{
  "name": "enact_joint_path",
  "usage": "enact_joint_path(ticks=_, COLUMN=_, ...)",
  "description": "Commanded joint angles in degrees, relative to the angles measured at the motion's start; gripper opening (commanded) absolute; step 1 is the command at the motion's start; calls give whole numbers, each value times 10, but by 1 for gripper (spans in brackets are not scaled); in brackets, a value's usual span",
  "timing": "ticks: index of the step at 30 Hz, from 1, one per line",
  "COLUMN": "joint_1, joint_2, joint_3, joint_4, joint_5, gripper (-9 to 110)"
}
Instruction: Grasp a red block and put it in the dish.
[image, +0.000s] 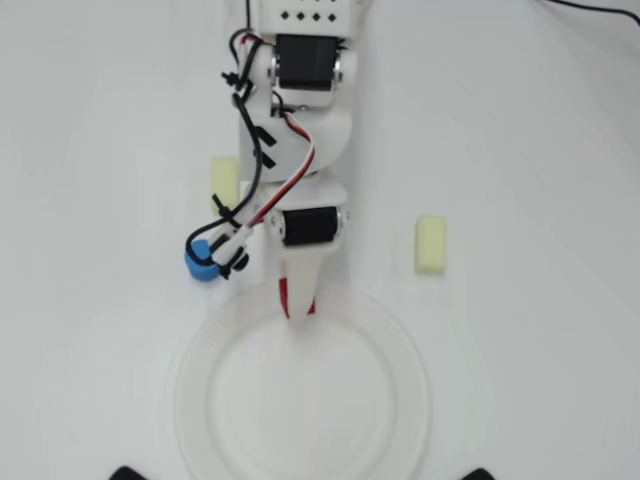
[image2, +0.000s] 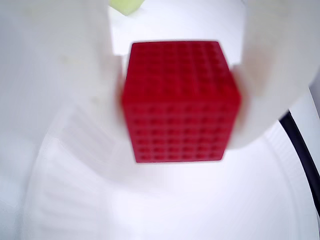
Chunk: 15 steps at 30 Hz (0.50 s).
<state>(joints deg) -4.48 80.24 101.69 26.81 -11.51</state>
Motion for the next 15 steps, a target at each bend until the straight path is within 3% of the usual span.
enact_joint_path(ticks=1, joint_1=7, joint_2=4, joint_3=-15, joint_4=-9, joint_5=6, gripper=2)
enact_joint_path(ticks=15, joint_1=12, joint_2=31, joint_3=11, joint_4=-7, joint_5=5, gripper=17)
